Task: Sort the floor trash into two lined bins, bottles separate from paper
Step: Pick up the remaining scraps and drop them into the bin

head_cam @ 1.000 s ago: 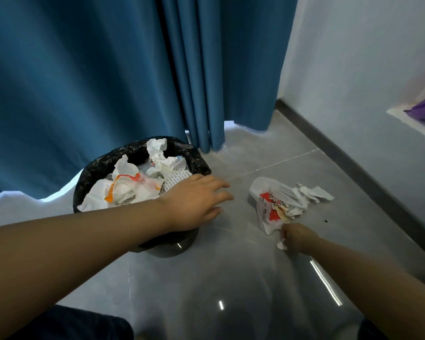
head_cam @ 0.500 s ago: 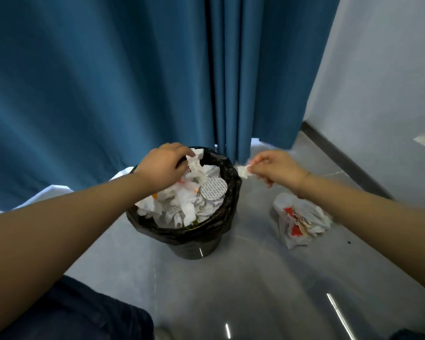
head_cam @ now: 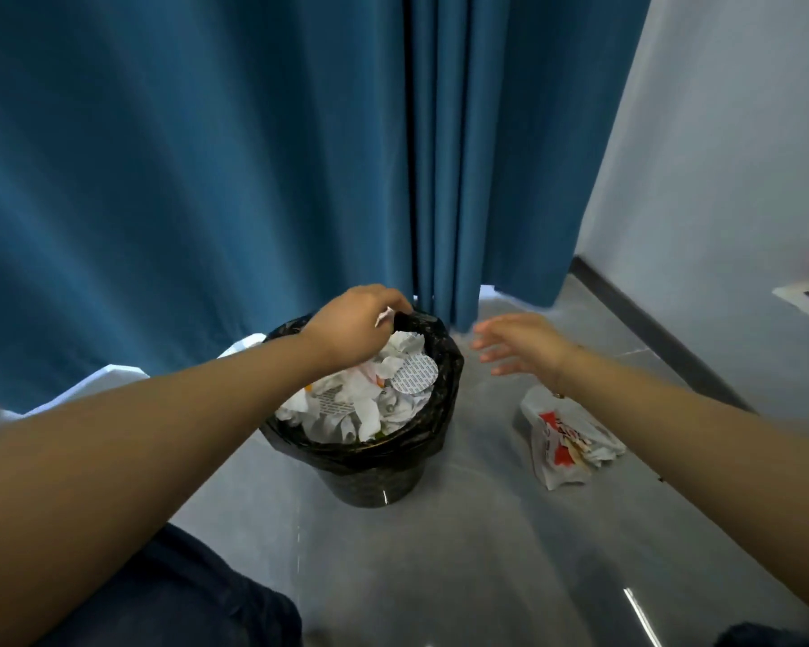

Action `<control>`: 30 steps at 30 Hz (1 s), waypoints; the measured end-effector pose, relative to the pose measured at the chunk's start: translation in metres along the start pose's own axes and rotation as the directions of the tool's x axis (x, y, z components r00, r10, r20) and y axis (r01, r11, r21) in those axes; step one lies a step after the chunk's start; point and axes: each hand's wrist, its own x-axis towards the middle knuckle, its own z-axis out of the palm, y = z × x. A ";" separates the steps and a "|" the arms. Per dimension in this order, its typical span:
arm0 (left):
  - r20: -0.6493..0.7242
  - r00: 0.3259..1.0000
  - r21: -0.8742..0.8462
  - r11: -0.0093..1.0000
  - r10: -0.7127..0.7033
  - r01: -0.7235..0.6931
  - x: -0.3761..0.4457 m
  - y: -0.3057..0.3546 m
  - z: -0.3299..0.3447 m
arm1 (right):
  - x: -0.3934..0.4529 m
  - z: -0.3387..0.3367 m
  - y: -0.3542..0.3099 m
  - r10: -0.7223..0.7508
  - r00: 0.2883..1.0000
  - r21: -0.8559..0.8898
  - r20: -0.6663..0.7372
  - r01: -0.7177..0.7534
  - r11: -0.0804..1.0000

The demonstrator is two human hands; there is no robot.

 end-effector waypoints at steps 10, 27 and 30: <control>0.181 0.968 -0.105 0.982 0.174 -0.157 0.022 0.037 0.077 | 0.019 -0.081 0.177 0.115 0.952 -0.775 -0.282 -0.297 0.557; 0.097 0.995 -0.235 0.971 -0.012 0.035 0.052 0.028 0.064 | 0.035 -0.097 0.140 -0.062 0.985 -0.762 -0.158 -0.082 0.643; 0.123 0.984 -0.354 0.921 -0.129 0.165 0.051 0.036 0.059 | 0.007 -0.114 0.090 -0.079 0.996 -0.826 -0.032 0.018 0.563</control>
